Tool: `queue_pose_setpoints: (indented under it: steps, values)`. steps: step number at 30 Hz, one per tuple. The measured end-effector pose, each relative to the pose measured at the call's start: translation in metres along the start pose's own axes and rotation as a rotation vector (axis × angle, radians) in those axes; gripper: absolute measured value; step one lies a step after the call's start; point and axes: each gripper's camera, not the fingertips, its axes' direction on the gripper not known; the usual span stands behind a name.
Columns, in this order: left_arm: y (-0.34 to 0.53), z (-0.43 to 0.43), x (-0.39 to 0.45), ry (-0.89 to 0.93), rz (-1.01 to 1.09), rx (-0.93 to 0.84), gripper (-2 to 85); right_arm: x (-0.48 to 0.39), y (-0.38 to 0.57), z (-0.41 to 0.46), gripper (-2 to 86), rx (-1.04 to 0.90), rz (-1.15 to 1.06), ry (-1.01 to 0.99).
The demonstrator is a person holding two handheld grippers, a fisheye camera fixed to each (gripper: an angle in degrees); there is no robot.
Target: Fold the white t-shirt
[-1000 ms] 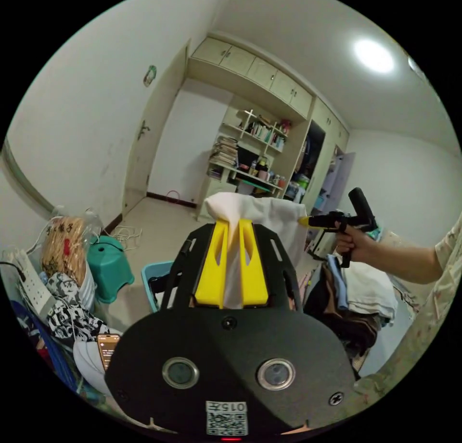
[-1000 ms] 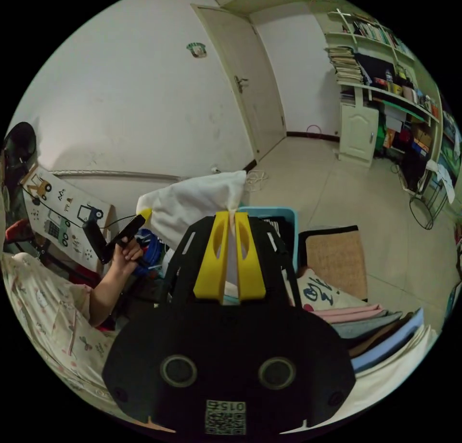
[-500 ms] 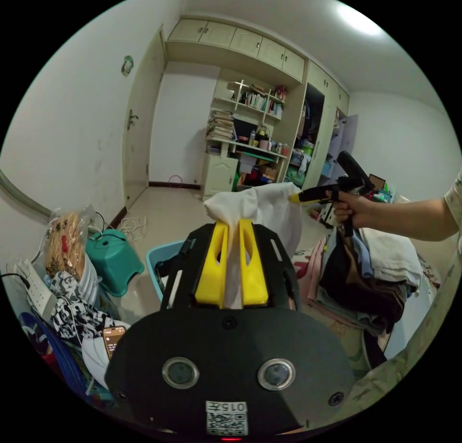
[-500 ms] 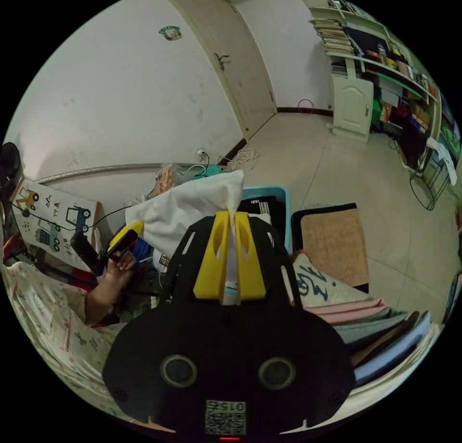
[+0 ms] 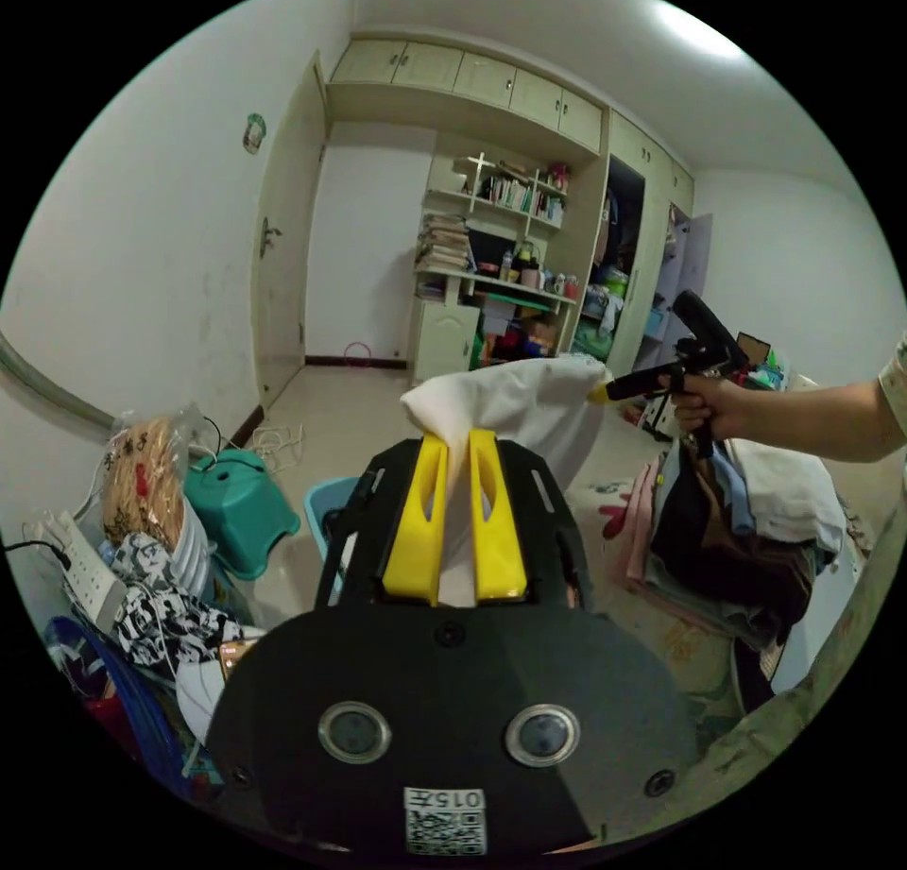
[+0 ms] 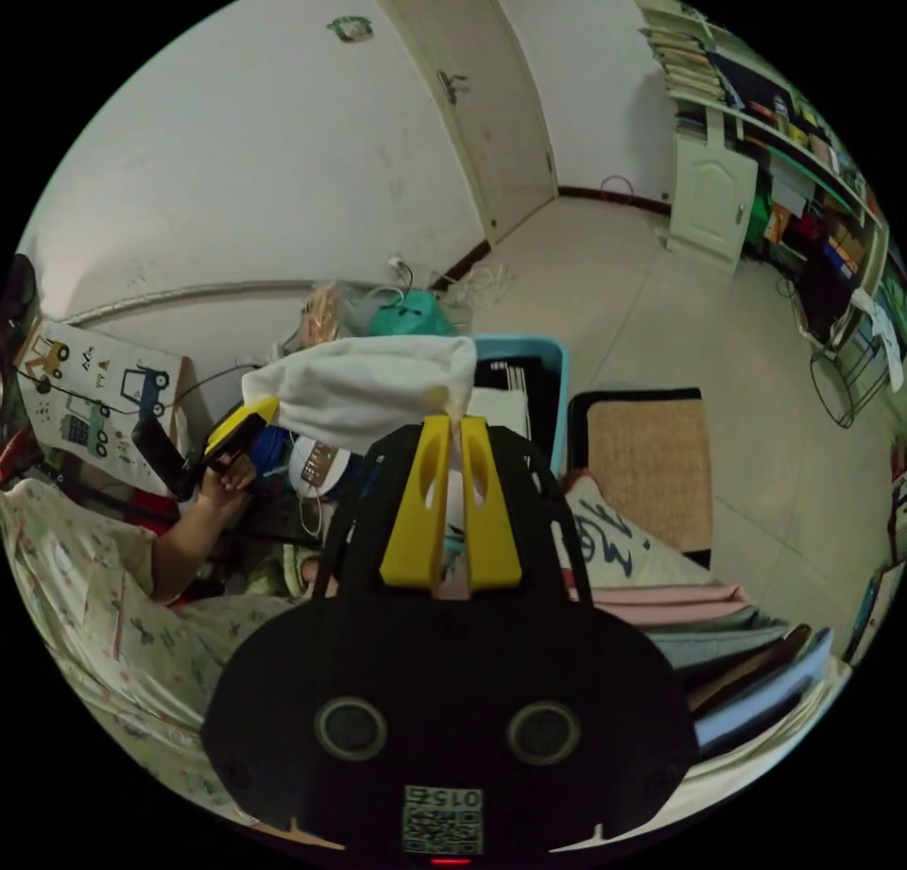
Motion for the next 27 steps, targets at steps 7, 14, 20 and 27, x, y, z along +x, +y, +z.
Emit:
queue_pose_setpoints:
  steps: [7, 14, 20, 27]
  values:
    - [0.061, 0.049, -0.026, 0.025, -0.049, -0.125, 3.1, 0.026, -0.004, 0.058, 0.7, -0.122, -0.021, 0.050]
    - [0.098, 0.172, -0.091, -0.297, -0.176, -0.150, 7.2, 0.084, -0.130, 0.068, 2.7, 0.046, 0.333, -0.059]
    - [0.118, 0.177, -0.099, -0.220, -0.259, -0.050, 7.7, 0.033, -0.142, -0.107, 6.2, 0.224, 0.054, 0.124]
    - [0.175, 0.211, -0.024, 0.083, -0.210, -0.071, 7.1, 0.094, -0.078, -0.268, 14.7, 0.211, 0.328, 0.634]
